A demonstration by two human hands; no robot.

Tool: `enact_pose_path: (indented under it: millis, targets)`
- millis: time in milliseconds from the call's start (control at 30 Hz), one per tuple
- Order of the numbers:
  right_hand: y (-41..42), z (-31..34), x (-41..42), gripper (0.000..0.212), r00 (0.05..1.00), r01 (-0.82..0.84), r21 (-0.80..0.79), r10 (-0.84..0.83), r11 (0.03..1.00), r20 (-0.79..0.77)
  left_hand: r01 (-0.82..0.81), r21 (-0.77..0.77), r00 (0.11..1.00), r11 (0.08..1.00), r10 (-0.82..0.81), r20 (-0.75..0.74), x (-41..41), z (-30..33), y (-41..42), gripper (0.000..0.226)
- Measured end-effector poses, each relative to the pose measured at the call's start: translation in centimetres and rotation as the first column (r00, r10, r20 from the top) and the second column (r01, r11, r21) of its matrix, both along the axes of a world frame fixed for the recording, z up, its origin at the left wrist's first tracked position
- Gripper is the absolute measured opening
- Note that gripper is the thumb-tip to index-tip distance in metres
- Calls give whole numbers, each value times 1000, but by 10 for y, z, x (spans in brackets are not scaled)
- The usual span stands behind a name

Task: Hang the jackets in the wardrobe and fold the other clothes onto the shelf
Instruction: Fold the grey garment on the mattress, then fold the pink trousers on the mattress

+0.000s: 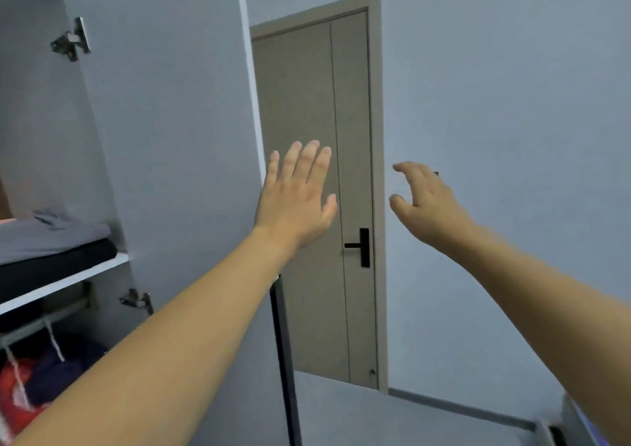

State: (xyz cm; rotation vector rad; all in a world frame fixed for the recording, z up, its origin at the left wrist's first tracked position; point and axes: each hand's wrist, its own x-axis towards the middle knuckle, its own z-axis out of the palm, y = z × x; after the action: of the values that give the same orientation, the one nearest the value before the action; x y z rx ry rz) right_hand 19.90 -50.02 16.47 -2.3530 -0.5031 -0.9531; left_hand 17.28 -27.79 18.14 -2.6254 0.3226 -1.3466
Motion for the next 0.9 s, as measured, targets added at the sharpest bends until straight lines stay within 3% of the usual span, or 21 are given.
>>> enact_pose_path:
  millis: [167, 300, 433, 667, 900]
  targets:
    - [-139, -21, 11, 54, 988, 140, -33, -142, 990, -59, 33, 50, 997, 998, -29, -73, 50, -16, -138, 73]
    - [-240, -48, 26, 54, 959, 245, -26, -246, 969, -140, 174, 25, 975, 984, -169, -142, 85, -43, -245, 70]
    - [-318, -80, 58, 54, 916, 326, -15, -320, 945, -244, 263, 140, 950, 955, -231, -211, 134, -74, -319, 70]
    - [-410, -143, 143, 53, 850, 412, 21, -376, 911, -371, 391, 66, 879, 918, -352, -321, 257, -110, -427, 66]
    - [-536, -164, 187, 54, 689, 629, 21, -545, 777, -477, 577, -3, 735, 817, -521, -434, 362, -134, -574, 65]
